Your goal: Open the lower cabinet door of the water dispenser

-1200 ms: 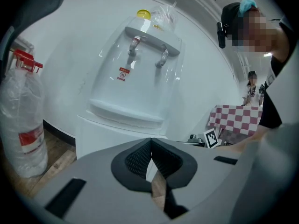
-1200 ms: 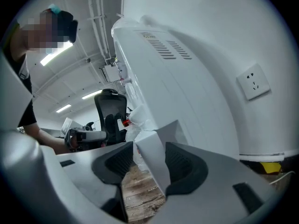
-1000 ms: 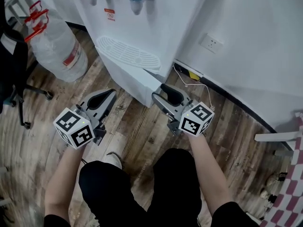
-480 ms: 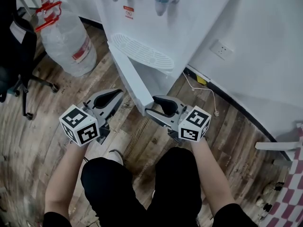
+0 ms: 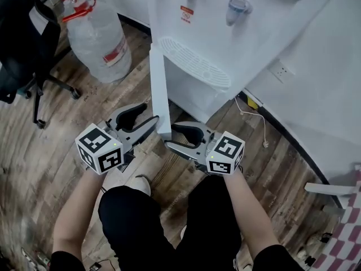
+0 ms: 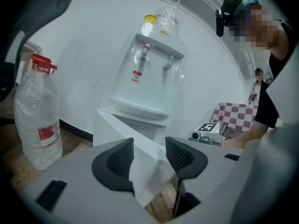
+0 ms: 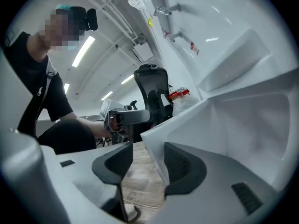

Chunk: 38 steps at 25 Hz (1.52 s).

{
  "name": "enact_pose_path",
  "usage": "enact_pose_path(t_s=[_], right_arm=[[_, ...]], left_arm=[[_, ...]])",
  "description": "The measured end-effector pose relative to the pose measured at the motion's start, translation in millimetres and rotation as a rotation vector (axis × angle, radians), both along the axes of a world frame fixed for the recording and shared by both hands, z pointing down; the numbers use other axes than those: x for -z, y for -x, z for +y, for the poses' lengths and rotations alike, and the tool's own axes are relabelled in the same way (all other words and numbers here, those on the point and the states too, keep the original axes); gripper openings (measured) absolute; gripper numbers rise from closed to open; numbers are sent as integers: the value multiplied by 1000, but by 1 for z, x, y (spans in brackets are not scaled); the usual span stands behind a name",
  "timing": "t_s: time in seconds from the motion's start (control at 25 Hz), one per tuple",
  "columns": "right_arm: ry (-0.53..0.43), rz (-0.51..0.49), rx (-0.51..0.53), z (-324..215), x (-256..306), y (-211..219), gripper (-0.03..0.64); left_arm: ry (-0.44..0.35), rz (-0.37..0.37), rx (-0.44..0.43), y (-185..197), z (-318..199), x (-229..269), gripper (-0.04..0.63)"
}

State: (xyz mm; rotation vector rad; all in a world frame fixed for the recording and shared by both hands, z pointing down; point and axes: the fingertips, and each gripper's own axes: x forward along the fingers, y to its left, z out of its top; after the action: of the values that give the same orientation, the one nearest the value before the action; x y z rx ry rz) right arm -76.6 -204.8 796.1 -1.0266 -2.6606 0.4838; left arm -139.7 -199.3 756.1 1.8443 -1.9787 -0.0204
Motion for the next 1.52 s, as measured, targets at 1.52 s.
enact_pose_path(t_s=[1.52], right_arm=[[108, 4, 83, 72, -1, 70, 241]], left_arm=[[53, -82, 284, 83, 109, -20, 307]])
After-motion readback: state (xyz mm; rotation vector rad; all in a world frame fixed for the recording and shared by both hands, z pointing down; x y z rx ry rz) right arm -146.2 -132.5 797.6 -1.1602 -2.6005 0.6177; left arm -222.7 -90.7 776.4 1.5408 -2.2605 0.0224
